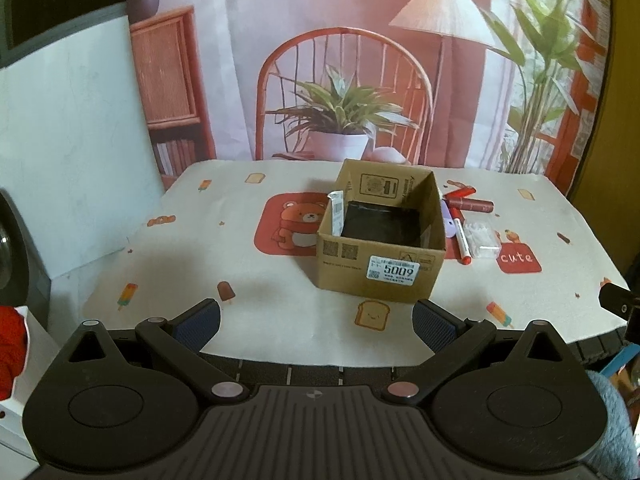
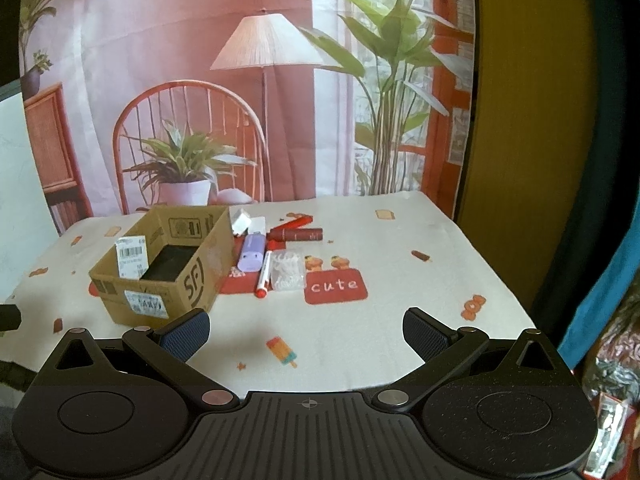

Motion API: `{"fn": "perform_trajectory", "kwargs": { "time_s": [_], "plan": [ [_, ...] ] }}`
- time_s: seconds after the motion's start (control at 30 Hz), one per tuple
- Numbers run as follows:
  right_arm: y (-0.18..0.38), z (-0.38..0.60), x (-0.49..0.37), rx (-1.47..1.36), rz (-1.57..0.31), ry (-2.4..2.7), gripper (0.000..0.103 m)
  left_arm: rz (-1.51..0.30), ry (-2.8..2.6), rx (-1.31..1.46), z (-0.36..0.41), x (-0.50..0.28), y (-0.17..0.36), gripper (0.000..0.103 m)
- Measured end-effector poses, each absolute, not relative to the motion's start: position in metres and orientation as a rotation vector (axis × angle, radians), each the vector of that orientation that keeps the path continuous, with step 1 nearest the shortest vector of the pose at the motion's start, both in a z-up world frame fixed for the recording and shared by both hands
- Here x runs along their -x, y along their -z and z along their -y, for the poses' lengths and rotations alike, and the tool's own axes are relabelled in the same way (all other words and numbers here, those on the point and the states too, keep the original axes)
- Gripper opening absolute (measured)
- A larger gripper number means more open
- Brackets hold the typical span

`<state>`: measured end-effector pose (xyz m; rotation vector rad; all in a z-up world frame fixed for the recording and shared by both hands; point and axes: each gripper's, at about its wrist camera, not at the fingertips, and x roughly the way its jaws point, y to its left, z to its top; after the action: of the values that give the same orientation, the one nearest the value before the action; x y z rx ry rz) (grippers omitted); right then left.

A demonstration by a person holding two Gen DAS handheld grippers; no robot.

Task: Organize rigid objects
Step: 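Move the left tool to the box wall and close it on the rim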

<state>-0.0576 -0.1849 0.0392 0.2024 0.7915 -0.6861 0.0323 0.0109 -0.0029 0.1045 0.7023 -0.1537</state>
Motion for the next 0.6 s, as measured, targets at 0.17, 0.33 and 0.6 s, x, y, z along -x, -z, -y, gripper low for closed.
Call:
{"fn": "perform_trajectory", "kwargs": {
  "time_s": [0.17, 0.33, 0.6],
  "plan": [
    [-0.042, 0.194, 0.040, -0.178, -0.790, 0.663, 0.103, -0.717, 0.140, -0.077, -0.019, -0.050, 0.003, 0.103],
    [-0.042, 0.206, 0.021, -0.184, -0.791, 0.610, 0.103, -0.738, 0.124, -0.068, -0.022, -0.073, 0.005, 0.103],
    [-0.039, 0.225, -0.015, -0.184, -0.777, 0.556, 0.103, -0.733, 0.111, -0.096, -0.016, -0.115, -0.001, 0.103]
  ]
}}
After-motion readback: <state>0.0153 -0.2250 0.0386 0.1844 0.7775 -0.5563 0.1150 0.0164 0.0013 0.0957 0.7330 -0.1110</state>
